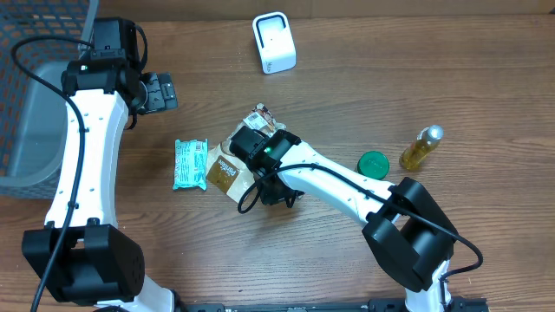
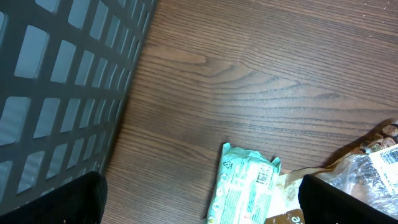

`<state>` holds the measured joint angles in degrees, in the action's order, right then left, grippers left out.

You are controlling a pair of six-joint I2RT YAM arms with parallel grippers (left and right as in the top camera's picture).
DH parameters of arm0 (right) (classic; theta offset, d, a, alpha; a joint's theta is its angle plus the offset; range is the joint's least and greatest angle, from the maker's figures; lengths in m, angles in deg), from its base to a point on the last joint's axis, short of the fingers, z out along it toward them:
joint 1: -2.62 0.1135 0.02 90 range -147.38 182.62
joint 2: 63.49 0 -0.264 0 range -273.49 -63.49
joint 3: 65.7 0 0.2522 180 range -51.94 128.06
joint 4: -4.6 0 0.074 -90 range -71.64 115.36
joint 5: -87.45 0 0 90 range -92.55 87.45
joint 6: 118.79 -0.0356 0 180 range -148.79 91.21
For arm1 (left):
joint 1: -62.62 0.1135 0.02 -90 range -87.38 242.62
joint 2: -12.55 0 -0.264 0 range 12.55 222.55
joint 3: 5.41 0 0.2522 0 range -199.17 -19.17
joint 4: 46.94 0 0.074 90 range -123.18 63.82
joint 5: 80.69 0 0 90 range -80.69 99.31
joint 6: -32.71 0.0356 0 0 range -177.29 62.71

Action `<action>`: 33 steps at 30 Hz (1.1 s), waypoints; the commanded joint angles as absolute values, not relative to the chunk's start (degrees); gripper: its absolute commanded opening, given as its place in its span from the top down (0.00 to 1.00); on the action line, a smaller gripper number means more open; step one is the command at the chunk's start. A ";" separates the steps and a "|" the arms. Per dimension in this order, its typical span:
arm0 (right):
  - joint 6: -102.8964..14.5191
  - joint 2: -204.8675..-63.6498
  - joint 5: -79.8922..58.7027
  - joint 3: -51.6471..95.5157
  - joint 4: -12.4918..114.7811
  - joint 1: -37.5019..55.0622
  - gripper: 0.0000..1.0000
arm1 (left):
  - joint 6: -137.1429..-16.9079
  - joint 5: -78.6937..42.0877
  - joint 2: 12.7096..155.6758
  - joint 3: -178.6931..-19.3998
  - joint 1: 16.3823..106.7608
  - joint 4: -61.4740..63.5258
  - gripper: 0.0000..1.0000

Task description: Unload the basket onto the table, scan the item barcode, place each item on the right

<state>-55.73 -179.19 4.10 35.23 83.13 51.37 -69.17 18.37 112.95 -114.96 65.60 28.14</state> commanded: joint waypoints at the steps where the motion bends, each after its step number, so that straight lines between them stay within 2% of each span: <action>1: -55.27 -179.23 5.59 36.41 82.96 51.22 0.67 | -69.08 18.72 112.53 -115.96 65.21 28.07 0.00; 12: -55.27 -179.23 10.18 36.41 83.00 51.22 0.66 | -69.08 18.72 112.53 -115.96 65.21 28.10 0.00; 18: -55.29 -179.23 12.98 36.41 82.98 51.22 0.53 | -69.08 18.72 112.53 -115.96 65.21 28.10 0.00; 20: -55.27 -179.23 13.33 36.41 82.91 51.22 0.53 | -69.08 18.72 112.53 -115.96 65.21 28.10 0.00; 23: -55.25 -179.25 13.28 36.39 82.52 51.22 0.53 | -69.08 18.72 112.53 -115.96 65.21 28.10 0.00; 27: -51.36 -179.25 12.45 35.10 80.71 51.24 0.62 | -69.08 18.72 112.53 -115.96 65.21 28.10 0.01; 33: -47.40 -179.29 12.48 32.44 79.09 51.22 0.62 | -69.08 18.72 112.53 -115.96 65.21 28.10 0.00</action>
